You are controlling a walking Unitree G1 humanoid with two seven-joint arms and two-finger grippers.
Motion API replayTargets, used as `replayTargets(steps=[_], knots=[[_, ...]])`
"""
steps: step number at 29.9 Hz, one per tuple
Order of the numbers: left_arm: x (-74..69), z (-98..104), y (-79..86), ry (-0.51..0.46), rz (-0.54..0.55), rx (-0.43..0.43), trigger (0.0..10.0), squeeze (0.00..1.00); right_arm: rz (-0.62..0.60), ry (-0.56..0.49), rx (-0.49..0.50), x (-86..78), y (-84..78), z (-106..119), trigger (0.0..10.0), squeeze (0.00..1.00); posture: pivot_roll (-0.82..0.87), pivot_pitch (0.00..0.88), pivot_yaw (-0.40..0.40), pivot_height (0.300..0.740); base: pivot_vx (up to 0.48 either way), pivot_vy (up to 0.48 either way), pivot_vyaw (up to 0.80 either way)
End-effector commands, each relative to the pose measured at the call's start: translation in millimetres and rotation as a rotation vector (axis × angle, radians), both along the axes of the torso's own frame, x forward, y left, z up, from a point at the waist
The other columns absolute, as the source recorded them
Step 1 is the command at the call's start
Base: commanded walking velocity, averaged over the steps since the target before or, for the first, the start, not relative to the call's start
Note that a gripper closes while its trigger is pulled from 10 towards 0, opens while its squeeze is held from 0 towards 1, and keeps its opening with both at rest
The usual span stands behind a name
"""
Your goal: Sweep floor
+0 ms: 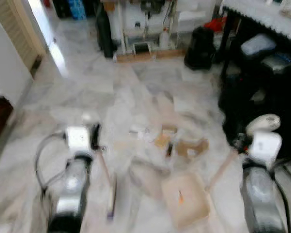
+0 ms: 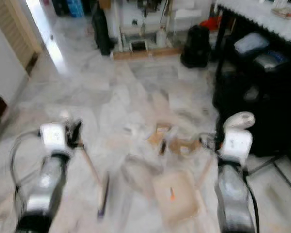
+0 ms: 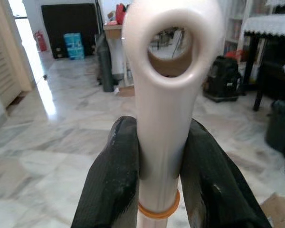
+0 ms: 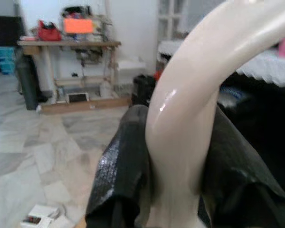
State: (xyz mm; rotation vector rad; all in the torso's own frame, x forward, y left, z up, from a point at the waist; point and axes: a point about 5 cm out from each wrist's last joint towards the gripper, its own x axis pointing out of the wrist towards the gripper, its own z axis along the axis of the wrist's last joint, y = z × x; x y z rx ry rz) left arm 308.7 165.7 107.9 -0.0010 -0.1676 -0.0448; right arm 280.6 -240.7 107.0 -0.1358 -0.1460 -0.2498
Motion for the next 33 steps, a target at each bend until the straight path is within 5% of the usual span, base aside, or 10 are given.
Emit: replayTargets(steps=[1, 7, 33], knots=[[1.9, 11.0, 8.6, -0.045, 0.022, 0.011, 10.0, 0.0, 0.04, -0.048, -0.029, 5.1, 8.6, 12.2, 10.0, 0.0, -0.14, 0.0, 0.007, 0.74, 0.334, 0.0, 0.0], [2.0, 12.1, 8.4, -0.045, 0.025, 0.012, 10.0, 0.0, 0.057, -0.053, -0.042, 5.8, 12.8, 13.6, 10.0, 0.0, -0.13, 0.0, 0.007, 0.74, 0.334, 0.0, 0.58], [4.5, 14.6, 7.4, -0.042, 0.021, 0.01, 10.0, 0.0, 0.042, -0.059, 0.013, 7.9, 14.6, 15.3, 10.0, 0.0, -0.13, 0.0, 0.016, 0.74, 0.334, 0.0, 0.0]])
